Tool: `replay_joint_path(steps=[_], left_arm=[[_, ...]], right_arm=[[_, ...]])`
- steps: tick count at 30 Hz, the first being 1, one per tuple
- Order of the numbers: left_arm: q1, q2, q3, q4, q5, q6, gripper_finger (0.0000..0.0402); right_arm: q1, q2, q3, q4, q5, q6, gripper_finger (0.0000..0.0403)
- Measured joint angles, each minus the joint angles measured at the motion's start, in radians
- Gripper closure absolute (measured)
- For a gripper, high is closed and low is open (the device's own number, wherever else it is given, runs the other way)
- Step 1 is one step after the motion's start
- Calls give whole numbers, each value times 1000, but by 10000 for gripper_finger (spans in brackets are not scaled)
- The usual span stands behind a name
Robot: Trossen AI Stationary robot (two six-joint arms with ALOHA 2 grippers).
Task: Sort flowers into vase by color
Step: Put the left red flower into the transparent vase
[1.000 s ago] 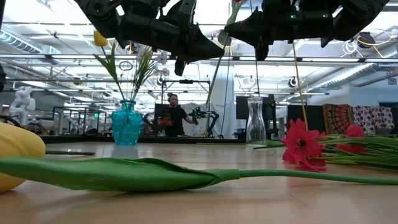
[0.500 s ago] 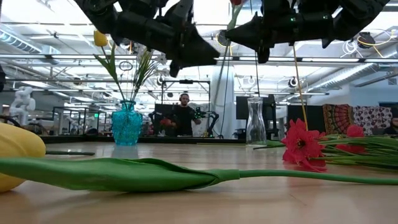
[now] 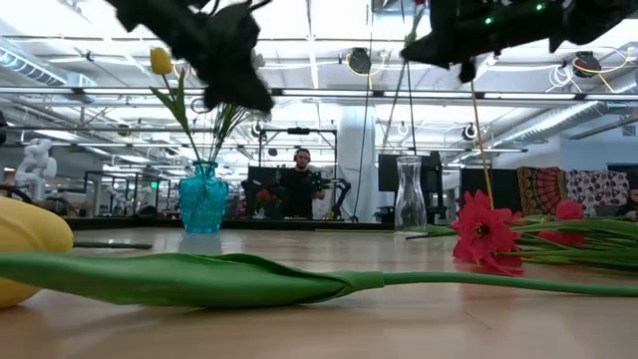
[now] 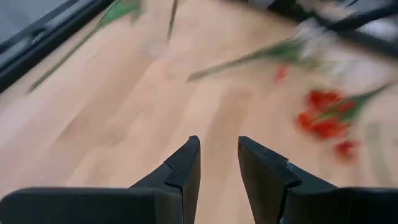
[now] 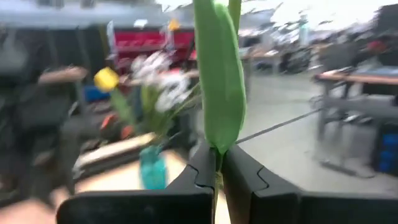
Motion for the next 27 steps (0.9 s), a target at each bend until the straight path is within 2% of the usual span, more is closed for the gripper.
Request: replay_joint_path(steps=[3,8,14,19,27], left_arm=[[-38,-21,-99,83,-79,-27,288],[-84,-73,-315,334,-59,-103,288],[-109,-122,-502,577,-59,-214,288],[-122,-137,-565,630,-59,-242,288],[-135,-136,-573,640,-82,-267,288]], right_arm=[[-62,-60,12,-17,2,-7,399],[-152,-83,115,-200,0,-13,400],[-200,-49,183,-258,-6,-33,400],[-231,0,183,-300,-6,-42,400],[-264,139,183,-298,-6,-11,401]])
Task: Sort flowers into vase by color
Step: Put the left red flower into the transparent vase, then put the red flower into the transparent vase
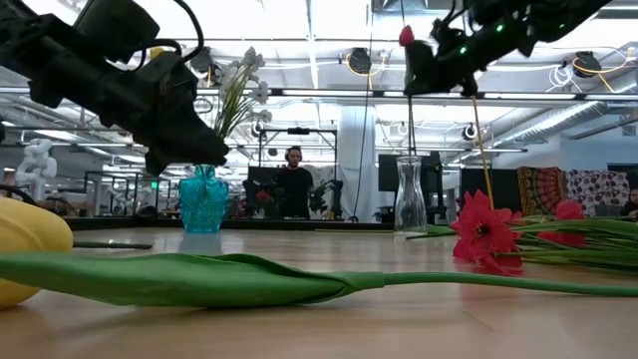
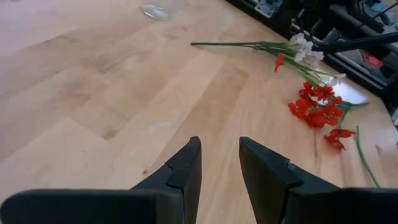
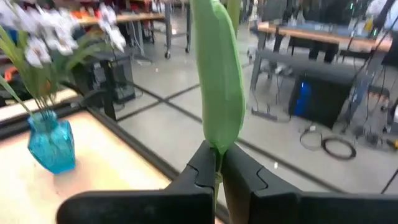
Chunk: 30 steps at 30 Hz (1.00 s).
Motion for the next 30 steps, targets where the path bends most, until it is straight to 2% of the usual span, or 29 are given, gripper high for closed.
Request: replay_joint_path(steps=[6,13,21,25,30], left_arm=[[-10,0,0,-1,-4,0,288],[-11,0,0,-2,-4,0,288],[-11,0,0,-2,-4,-1,288],[-11,0,0,-2,-4,-1,288],[-11,0,0,-2,-4,-1,288]], right_arm=[[-1,111,-42,62,-25,52,396],[-2,189,-48,39,-25,94,351],[-2,139,-49,-6,-26,118,270],[-2,92,-49,-54,-26,74,233],[-2,5,-49,-117,-20,11,209]])
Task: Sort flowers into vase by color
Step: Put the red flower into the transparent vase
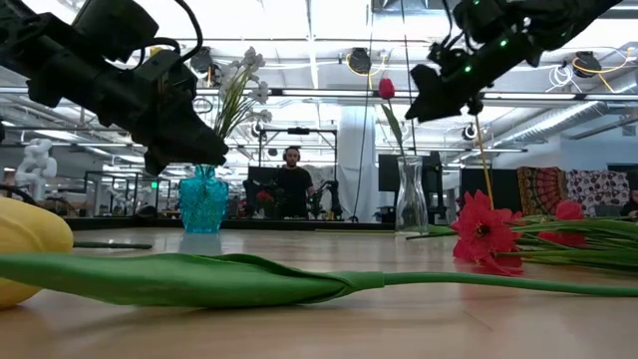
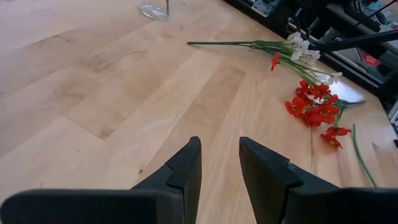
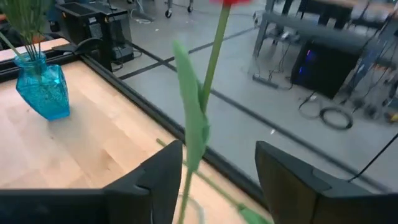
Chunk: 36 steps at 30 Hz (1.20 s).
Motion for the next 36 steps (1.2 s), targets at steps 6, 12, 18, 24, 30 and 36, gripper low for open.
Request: replay_joint_path(steps=[6,12,18,24,30,36], left_arm=[[0,0,0,0,0,0,288],[0,0,0,-4,0,0,288],[0,0,0,-7,0,1,288],[0,0,0,-8,0,0,288],[0,0,0,-8,0,0,288],[0,0,0,-8,0,-2,288]], right_arm=[[0,-93,0,-72,70,-94,215],[-71,-103,24,-338,125,-15,238],[-207,-41,83,-518,44,151,253],[-321,52,99,-517,-59,252,257],[-402,175,99,-504,-67,288,257],[-459,312,145,-480,-136,265,257]])
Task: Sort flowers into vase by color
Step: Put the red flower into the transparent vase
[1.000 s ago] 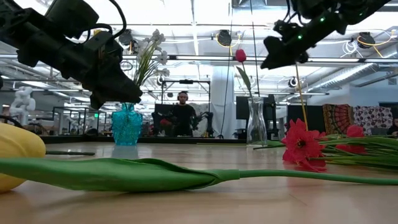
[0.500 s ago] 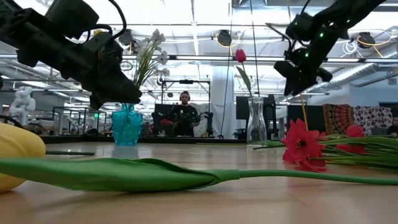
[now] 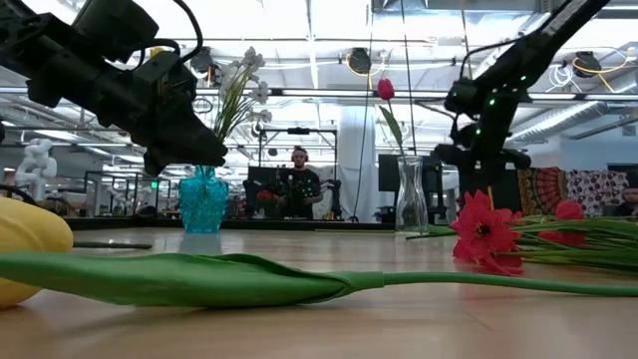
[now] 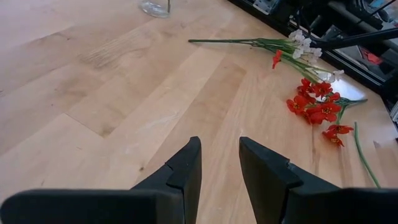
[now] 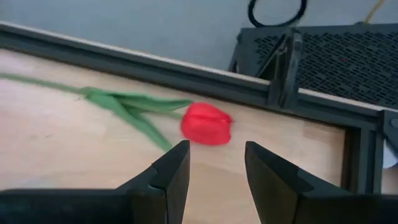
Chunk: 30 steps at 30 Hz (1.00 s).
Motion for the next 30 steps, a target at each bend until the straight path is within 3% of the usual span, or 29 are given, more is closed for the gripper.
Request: replay_joint_path(steps=[10,14,18,30], left_arm=[[0,0,0,0,0,-24,288],[0,0,0,0,0,-24,288],[0,0,0,0,0,-24,288],[0,0,0,-2,0,-16,288]], right_arm=[[-18,213,180,-23,-9,-9,257],[-18,293,234,-25,-102,-76,257],[-17,363,291,-63,-126,-134,257],[-17,442,378,-167,-132,-318,257]])
